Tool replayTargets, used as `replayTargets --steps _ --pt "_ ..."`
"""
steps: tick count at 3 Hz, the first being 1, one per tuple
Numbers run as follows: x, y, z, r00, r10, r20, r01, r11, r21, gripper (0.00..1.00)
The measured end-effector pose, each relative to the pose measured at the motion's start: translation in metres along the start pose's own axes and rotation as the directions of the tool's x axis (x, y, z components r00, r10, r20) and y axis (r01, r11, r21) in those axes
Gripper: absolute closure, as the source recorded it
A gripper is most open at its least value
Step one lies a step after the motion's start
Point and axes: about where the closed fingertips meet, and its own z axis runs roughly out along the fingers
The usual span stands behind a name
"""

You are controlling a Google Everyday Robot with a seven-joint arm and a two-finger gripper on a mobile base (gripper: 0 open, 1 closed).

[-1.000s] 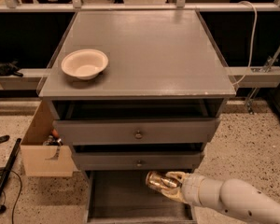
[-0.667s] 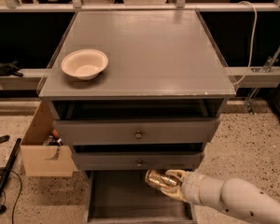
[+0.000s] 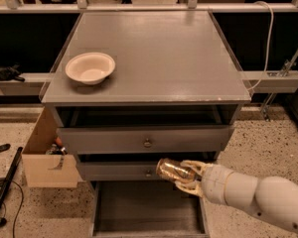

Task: Pick orange can from bottom drawer and place on counter

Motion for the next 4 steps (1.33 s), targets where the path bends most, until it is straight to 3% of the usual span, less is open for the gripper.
replayTargets --steps 1,2,3,4 --pt "-0.050 -0.034 -0.049 0.997 -0.057 0.044 0.055 0.9967 0.061 1.00" --pt "-0.092 -0.073 -0.109 0.992 -0.106 0.070 0.093 0.9816 0.167 1.00" --pt "-0.094 -0.076 -0.109 0.991 -0.113 0.070 0.100 0.9806 0.168 1.00" --pt "-0.117 -0.102 -0.125 0.983 -0.175 0.062 0.160 0.9667 0.200 1.00"
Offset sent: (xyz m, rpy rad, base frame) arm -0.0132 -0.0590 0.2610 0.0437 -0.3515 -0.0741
